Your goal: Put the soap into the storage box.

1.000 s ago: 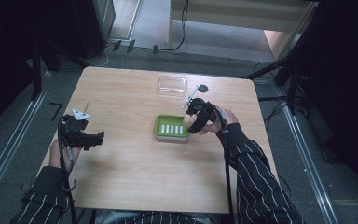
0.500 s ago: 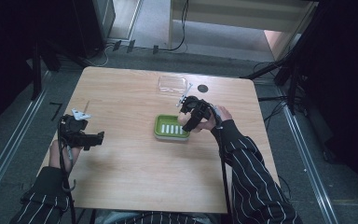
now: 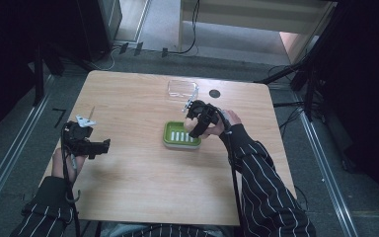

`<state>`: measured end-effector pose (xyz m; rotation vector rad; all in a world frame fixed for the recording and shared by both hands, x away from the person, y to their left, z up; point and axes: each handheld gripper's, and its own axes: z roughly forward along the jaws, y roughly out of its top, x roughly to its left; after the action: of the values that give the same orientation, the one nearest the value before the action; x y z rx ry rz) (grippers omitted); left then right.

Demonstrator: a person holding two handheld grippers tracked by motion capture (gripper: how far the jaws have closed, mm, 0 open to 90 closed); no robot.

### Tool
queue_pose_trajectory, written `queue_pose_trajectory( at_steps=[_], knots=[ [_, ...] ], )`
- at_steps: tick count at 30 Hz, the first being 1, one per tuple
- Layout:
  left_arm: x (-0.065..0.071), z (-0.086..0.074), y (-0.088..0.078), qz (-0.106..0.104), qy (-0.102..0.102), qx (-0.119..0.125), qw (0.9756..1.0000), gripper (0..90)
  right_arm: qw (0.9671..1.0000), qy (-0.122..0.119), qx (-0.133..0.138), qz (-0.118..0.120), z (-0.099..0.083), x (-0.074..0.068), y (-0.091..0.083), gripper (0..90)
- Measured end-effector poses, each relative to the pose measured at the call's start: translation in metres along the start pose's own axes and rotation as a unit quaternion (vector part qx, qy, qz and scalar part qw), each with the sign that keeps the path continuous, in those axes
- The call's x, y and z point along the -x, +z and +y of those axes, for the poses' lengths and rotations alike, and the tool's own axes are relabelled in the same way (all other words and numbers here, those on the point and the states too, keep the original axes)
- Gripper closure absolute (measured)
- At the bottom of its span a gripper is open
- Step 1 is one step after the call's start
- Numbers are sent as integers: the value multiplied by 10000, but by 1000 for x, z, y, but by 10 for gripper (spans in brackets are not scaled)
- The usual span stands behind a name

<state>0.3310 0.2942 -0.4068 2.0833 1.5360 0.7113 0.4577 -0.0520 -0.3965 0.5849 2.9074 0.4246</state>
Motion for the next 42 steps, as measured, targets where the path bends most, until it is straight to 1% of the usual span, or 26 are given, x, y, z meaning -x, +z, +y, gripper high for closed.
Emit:
queue_pose_trajectory(
  at_steps=[2, 5, 9, 10, 11, 15, 16, 19, 20, 21, 23, 26, 31, 34, 35, 39, 40, 42],
  knots=[
    [0, 0, 0, -8, 7, -4, 10000, 143, 10000, -51, -20, -5, 1, 0, 1, 333],
    [0, 0, 0, -12, 11, -15, 10000, 143, 10000, -64, -37, 28, 4, -1, 3, 333],
    [0, 0, 0, -10, 5, -13, 10000, 143, 9999, -126, 32, 55, 7, -1, 5, 333],
    [0, 0, 0, -1, 1, -8, 10000, 143, 9999, -103, 34, 63, 8, -2, 6, 333],
    [0, 0, 0, -7, 5, -15, 10000, 143, 9998, -161, 45, 51, 9, -1, 8, 333],
    [-1, 0, 0, -5, 12, -18, 10000, 143, 9998, -170, 29, 88, 12, -2, 10, 333],
    [0, 0, 0, -7, 4, -17, 10000, 143, 9997, -211, 40, 101, 13, -2, 11, 332],
    [0, 0, 0, -8, 5, -7, 10000, 143, 9997, -217, 56, 123, 15, -3, 13, 332],
    [0, 0, 0, -9, 10, -12, 10000, 143, 9996, -260, 72, 104, 16, -2, 14, 332],
    [0, 0, 0, -9, 7, -11, 10000, 143, 9997, -231, 63, 110, 17, -3, 15, 332],
    [0, 0, 0, -5, 3, -11, 10000, 143, 9995, -274, 101, 128, 18, -2, 17, 332],
    [0, 0, 0, -8, 3, -16, 10000, 143, 9996, -213, 64, 145, 18, -3, 18, 333],
    [0, 0, 0, -14, 3, -26, 10000, 143, 9994, -284, 102, 171, 19, -2, 21, 332],
    [0, 0, 0, -17, 6, -27, 10000, 143, 9994, -261, 79, 199, 20, -3, 23, 332],
    [0, 0, 0, -14, 6, -17, 10000, 143, 9992, -321, 105, 224, 20, -2, 24, 332],
    [0, 0, 0, -16, 8, -22, 10000, 143, 9993, -283, 90, 238, 21, -2, 27, 332],
    [0, 0, 0, -14, 7, -23, 10000, 143, 9991, -330, 102, 251, 22, -2, 28, 332],
    [0, -1, 0, -9, 2, -21, 10000, 143, 9991, -328, 92, 269, 22, -2, 30, 332]
  ],
)
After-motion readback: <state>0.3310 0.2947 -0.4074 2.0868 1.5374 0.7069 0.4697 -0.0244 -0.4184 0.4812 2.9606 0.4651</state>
